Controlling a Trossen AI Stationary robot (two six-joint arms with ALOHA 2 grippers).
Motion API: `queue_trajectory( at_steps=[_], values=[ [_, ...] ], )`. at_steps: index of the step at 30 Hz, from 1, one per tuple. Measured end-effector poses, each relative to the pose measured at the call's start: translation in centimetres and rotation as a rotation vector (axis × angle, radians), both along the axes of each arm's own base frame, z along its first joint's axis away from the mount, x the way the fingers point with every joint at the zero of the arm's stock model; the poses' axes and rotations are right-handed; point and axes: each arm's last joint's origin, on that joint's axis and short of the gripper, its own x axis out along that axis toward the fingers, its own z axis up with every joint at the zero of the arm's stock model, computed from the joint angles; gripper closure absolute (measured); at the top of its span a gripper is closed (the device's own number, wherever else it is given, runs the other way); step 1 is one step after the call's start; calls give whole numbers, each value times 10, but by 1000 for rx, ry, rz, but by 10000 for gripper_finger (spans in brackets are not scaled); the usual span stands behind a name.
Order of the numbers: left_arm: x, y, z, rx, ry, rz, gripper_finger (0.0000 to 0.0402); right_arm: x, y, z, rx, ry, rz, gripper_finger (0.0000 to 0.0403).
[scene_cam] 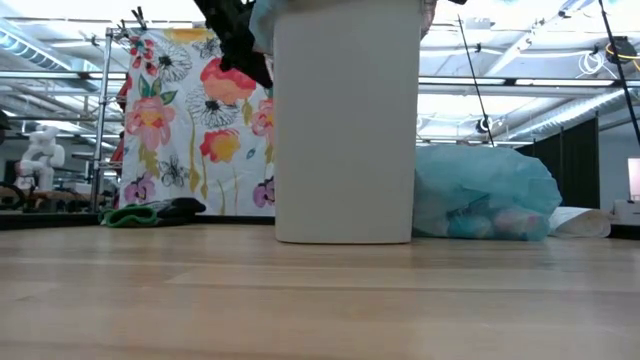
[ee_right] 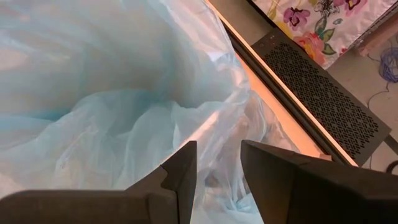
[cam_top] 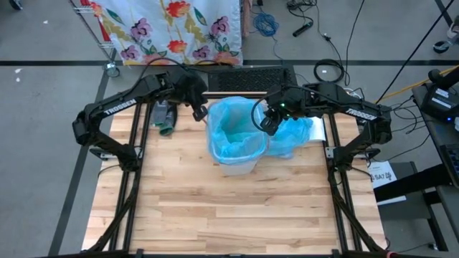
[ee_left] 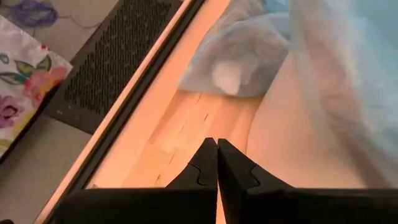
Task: Place trash/remove bag and relplace
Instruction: Insert the new blue trash bag into the trash bin
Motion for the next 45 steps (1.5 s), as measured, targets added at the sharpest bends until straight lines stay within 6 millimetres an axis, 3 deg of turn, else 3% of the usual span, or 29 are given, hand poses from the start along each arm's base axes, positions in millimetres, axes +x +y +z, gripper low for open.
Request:
queue_trajectory(
  at_steps=[5,10,15,28,39,45],
  values=[
    [-1,0,4,3,-44,20,401,0,0,0,-2,1,2,284],
    [-12,-6,24,53,-142,14,401,0,0,0,-2,2,3,284],
    [-14,-17,33,2,-238,-119,401,0,0,0,-11,10,16,284],
    [3,-35,26,-93,-239,-299,401,0,-1,0,-12,10,12,284],
    [0,-30,22,12,-143,-146,401,0,-2,0,-11,10,11,284],
    [-1,-30,21,16,-133,-146,401,0,-1,0,-11,10,11,284]
  ],
)
